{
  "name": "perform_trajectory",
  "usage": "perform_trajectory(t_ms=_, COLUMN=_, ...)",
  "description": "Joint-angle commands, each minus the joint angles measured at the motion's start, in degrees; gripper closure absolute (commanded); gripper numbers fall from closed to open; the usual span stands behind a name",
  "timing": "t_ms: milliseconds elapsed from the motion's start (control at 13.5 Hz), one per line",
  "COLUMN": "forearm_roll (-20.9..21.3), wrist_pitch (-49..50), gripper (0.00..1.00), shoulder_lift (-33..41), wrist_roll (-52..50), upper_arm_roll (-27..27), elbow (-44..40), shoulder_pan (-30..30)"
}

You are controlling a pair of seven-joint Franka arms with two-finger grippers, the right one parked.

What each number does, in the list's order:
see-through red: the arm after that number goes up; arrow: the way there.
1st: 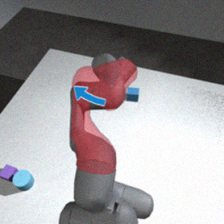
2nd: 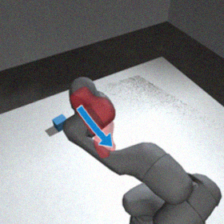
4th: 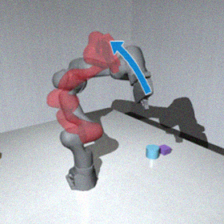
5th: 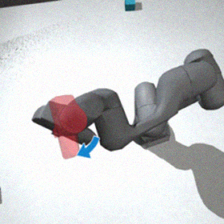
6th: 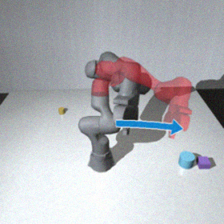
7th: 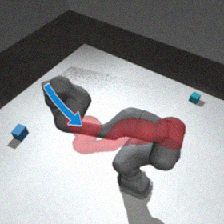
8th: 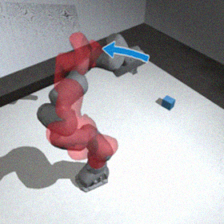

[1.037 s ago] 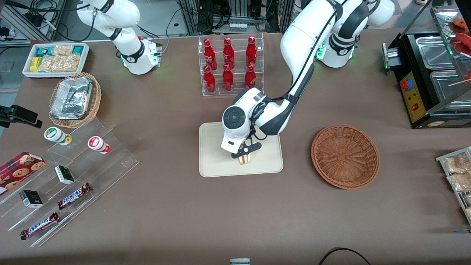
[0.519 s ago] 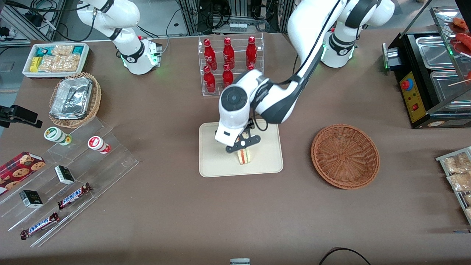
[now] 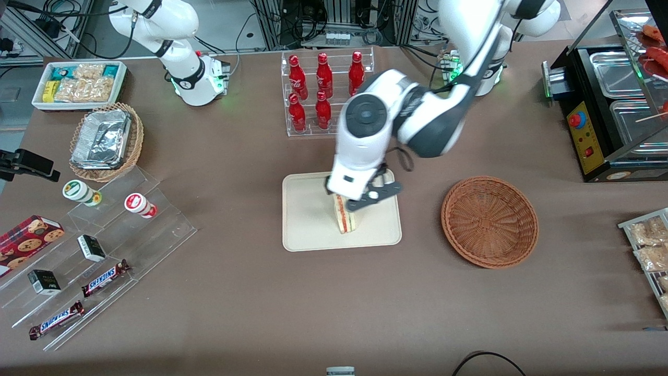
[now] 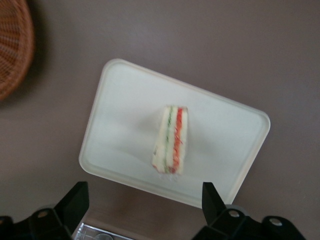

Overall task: Place sandwich from basket to tray
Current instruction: 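Raise the left gripper up away from the sandwich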

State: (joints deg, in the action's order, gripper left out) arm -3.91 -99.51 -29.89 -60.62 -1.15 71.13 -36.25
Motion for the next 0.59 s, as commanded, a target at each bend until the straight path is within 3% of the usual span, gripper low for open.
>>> perform_trajectory(t_ms=0, forearm_roll=0.0, wrist_pitch=2.5, gripper=0.00, shoulder_lift=3.7, wrist_roll=5.6, upper_arm_roll=-0.3, elbow=2.5, shoulder_pan=4.2)
perform_trajectory(t_ms=519, forearm_roll=0.4, wrist_pitch=11.5, gripper=0.00, shoulder_lift=12.1, wrist_roll=31.8, upper_arm_roll=-0.2, elbow=8.0, shoulder_pan=16.8)
